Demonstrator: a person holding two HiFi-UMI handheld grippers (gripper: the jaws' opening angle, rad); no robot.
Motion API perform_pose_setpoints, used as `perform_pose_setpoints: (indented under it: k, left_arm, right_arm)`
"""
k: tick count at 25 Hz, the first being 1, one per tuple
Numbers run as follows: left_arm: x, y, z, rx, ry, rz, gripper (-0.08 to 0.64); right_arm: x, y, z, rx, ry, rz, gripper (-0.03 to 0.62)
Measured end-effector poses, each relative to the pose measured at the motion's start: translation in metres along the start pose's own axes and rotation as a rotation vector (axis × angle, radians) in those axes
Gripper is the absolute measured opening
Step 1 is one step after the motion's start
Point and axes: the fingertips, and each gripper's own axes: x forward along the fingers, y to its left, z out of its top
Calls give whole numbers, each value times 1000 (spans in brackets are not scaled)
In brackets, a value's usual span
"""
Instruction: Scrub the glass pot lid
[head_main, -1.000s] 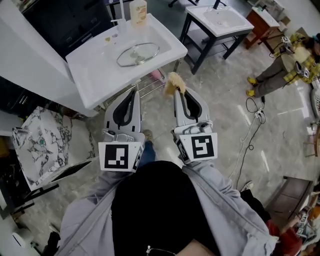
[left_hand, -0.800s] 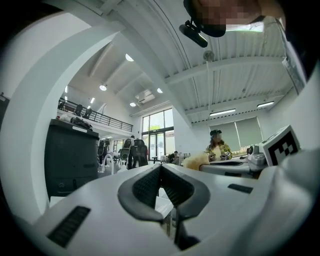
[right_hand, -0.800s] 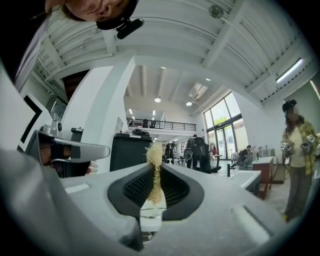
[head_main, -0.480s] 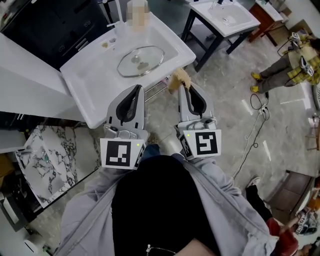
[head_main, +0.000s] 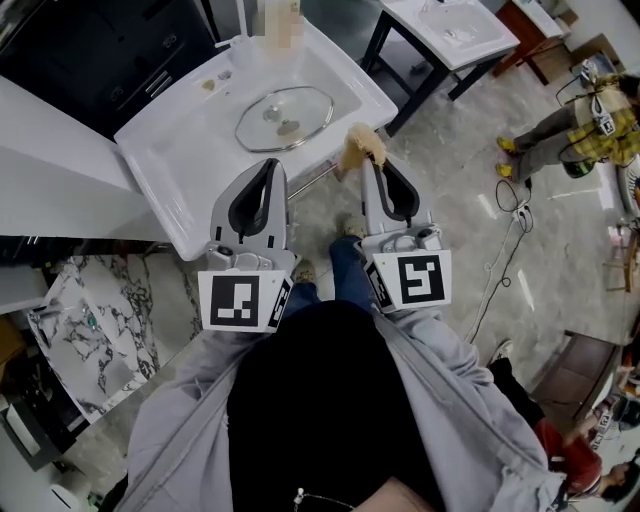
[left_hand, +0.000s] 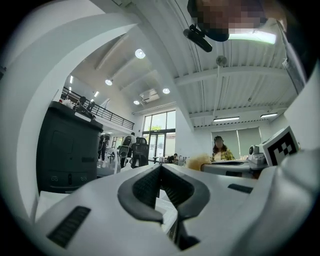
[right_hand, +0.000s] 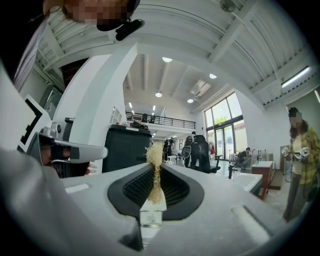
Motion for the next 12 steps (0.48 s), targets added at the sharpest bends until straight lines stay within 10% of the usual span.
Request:
perform_pose_setpoints:
  k: [12]
  left_arm:
    - [20, 54, 10, 25, -62, 158, 3]
  right_arm:
    - [79, 19, 9, -21, -69, 174, 31]
